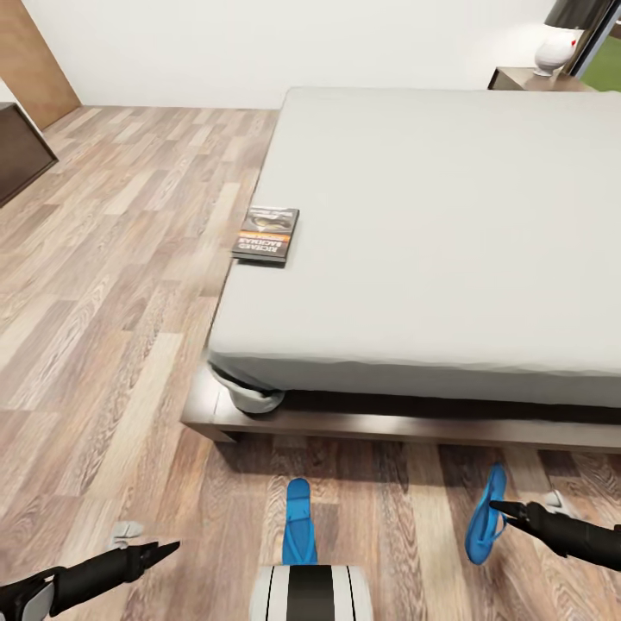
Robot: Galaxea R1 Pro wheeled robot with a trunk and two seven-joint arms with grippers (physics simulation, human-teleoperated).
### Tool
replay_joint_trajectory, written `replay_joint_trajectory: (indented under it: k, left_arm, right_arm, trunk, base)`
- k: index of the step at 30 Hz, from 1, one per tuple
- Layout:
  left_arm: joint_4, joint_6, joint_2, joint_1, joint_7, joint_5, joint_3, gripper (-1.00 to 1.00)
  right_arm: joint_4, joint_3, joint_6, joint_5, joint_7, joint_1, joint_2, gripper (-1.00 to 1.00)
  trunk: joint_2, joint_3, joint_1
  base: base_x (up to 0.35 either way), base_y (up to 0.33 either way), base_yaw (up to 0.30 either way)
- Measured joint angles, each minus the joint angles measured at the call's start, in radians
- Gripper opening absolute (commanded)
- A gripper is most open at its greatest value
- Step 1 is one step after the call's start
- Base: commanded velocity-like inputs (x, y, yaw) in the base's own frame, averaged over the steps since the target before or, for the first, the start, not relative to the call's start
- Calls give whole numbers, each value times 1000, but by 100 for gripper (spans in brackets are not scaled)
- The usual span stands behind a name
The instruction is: In the bedroom, move the book from the bed onto either nightstand, and place the two sandals side by side next to the bed.
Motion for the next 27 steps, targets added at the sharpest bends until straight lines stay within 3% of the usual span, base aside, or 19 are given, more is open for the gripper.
replay_joint_trajectory:
  k: [7, 13, 21, 23, 27]
  left_arm:
    - [0, 0, -13, 0, 0, -1, 0, 100]
    - [0, 1, -15, 0, 1, -1, 0, 100]
    - [-1, 0, -27, 0, 3, -1, 0, 100]
    - [-1, 0, -29, 0, 3, -1, 0, 100]
    - [-1, 0, -42, 0, 3, -2, -1, 100]
  right_arm:
    - [-3, 2, 8, 14, -51, 0, 0, -100]
    - [-4, 1, 9, 116, -50, 0, 0, -100]
    - [-3, 0, 16, 133, -60, 0, 0, -100]
    - [-3, 0, 15, 135, -92, 0, -1, -100]
    - [-4, 0, 15, 136, -228, 0, -1, -100]
  trunk:
    - [0, 0, 0]
    - [0, 0, 0]
    - [0, 0, 0]
    - [0, 0, 0]
    - [0, 0, 0]
  base:
    - [0, 316, 0]
    - [0, 316, 0]
    - [0, 316, 0]
    - [0, 316, 0]
    - [0, 316, 0]
